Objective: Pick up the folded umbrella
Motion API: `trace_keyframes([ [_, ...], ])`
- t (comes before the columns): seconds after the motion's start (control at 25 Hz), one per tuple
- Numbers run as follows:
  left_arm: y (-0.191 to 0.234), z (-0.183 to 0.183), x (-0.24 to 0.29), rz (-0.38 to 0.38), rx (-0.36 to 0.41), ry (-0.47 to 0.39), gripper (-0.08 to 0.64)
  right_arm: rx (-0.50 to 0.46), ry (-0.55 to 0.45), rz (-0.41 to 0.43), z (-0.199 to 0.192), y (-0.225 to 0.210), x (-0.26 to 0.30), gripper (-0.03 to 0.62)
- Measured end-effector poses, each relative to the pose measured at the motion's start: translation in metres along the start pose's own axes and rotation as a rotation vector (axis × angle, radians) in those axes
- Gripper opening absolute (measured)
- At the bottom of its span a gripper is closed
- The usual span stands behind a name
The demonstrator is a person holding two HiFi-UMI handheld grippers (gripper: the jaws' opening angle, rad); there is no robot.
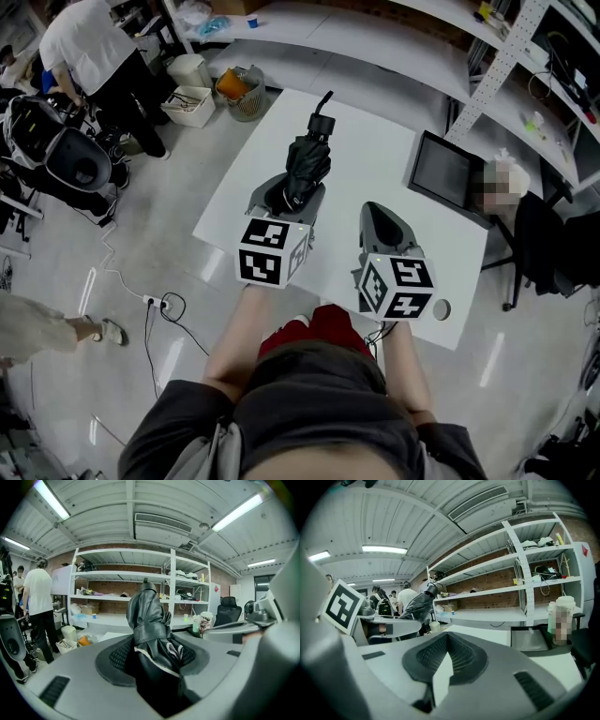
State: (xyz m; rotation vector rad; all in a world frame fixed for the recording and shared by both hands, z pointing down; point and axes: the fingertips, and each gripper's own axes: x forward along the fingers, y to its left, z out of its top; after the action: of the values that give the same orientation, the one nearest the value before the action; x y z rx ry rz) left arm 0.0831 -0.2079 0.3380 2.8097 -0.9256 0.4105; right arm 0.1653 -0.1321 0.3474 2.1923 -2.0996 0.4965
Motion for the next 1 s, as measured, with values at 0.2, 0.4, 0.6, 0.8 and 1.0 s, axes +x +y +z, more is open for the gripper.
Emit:
trace_keyframes([
  [0.2,-0.018,0.013,-0.014,-0.032,0.01,-0.046,0.218,0.01,-0.029,-0.022,0.005,-0.006,-0.017,0.018],
  [0.4,-0.036,0.022,-0.023,-0.07,0.023,-0.073,0.218,0.012,-0.069,-0.062,0.017,-0.016,-0.036,0.018],
  [0.6,-0.05,0.026,-0.029,-0.107,0.02,-0.104,0.218,-0.002,-0.105,-0.11,0.025,-0.027,-0.057,0.018],
  [0.8,-0.061,0.03,-0.035,-0.133,0.019,-0.133,0.218,-0.012,-0.131,-0.147,0.03,-0.038,-0.073,0.018],
  [1.0,-0.062,0.034,-0.039,-0.155,0.021,-0.145,0.218,-0.017,-0.157,-0.172,0.04,-0.036,-0.081,0.018],
])
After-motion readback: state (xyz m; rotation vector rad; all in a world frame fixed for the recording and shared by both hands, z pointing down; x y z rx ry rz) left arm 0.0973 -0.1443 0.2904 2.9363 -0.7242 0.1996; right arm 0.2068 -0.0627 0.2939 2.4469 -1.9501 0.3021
